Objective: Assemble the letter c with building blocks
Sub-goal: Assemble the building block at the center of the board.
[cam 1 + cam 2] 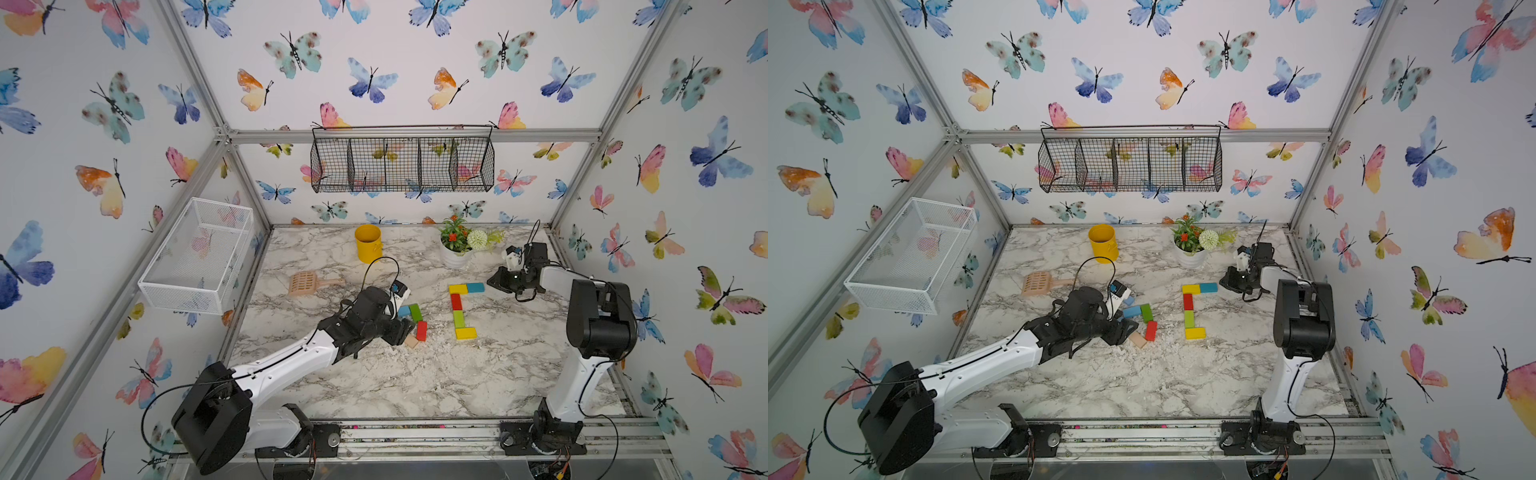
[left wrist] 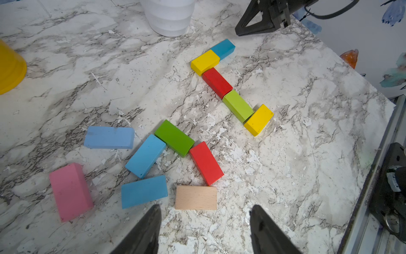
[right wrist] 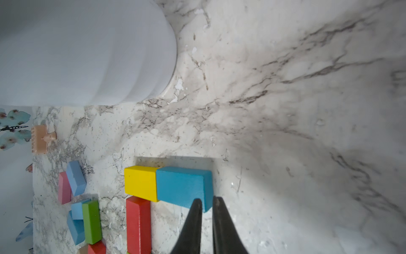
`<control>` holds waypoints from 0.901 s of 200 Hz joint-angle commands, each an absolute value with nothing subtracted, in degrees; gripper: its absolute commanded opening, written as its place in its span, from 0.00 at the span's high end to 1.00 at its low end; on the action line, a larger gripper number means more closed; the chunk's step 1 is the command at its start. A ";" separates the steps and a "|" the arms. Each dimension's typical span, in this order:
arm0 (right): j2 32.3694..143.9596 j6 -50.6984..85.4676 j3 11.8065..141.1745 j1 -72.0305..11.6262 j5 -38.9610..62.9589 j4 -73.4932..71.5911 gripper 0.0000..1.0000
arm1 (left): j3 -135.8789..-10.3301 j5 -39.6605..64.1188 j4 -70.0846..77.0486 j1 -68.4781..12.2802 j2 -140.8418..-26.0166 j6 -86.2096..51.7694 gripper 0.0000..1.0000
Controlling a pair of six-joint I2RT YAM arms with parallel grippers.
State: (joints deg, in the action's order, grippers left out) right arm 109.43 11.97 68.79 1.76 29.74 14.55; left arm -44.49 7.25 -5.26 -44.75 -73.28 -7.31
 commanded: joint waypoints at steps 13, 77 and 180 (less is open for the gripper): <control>103.97 13.01 65.55 0.24 28.30 16.96 0.70 | -46.32 5.05 -6.20 -45.00 -73.64 -7.31 0.35; 100.57 11.72 65.91 -10.79 22.61 25.38 0.52 | -45.97 3.79 -6.27 -44.99 -73.04 -7.82 0.35; 96.06 9.83 65.21 -28.92 18.59 26.61 0.44 | -43.05 3.36 -4.14 -44.43 -69.53 -8.43 0.35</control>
